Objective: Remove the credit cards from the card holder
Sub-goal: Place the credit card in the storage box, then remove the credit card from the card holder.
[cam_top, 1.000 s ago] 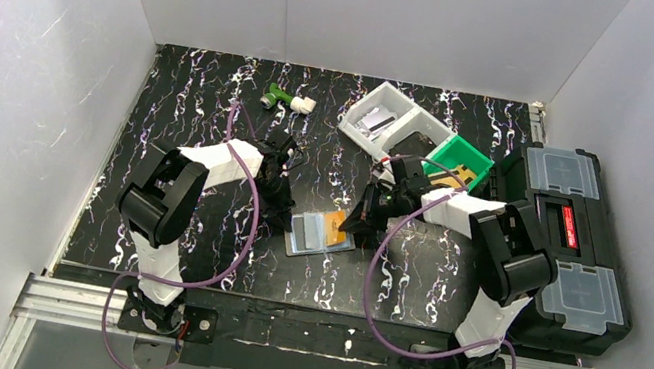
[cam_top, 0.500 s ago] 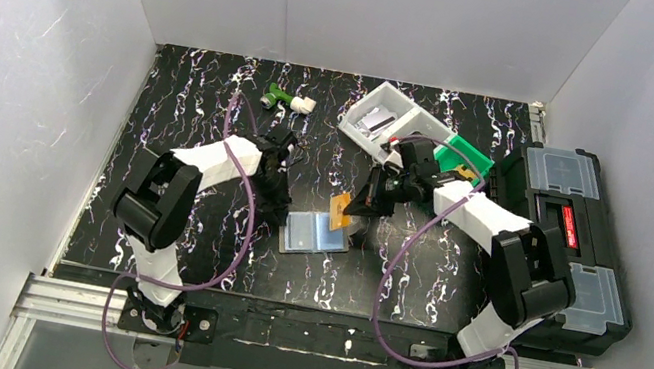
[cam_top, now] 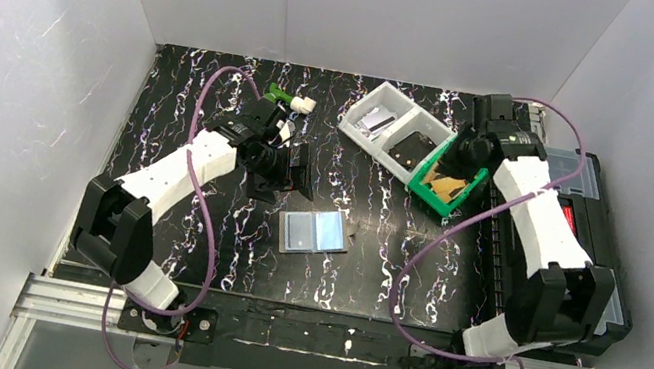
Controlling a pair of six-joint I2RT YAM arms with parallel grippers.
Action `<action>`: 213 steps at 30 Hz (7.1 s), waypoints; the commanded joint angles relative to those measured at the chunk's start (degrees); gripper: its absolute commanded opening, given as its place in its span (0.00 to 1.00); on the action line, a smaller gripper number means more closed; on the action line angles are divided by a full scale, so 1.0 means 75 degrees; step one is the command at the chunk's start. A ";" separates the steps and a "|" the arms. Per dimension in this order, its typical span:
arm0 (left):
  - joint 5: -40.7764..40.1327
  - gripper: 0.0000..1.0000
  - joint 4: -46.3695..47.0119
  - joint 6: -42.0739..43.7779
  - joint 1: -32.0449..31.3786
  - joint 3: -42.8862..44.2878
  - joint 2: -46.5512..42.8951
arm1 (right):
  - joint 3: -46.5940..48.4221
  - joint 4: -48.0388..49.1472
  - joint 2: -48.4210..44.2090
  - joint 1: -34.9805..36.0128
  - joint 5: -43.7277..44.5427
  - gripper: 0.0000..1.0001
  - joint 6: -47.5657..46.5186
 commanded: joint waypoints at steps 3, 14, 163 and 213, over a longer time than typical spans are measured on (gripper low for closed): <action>0.0546 0.98 -0.0100 0.0302 -0.0053 0.0084 -0.0614 | 0.1347 -0.1281 0.1342 -0.0839 0.2270 0.01 -0.0330; 0.0571 0.98 -0.0115 0.0263 -0.0053 -0.0020 -0.0901 | 0.2666 -0.1620 0.3101 -0.1106 0.2779 0.01 -0.0442; 0.0549 0.00 0.1035 -0.0443 -0.0108 -0.0377 0.1899 | 0.0208 0.0935 0.2889 0.4610 -0.0661 0.40 -0.0505; 0.0700 0.14 0.0790 -0.0483 -0.0615 0.0525 0.1861 | -0.0463 0.0634 0.1003 0.4047 -0.0420 0.47 -0.0225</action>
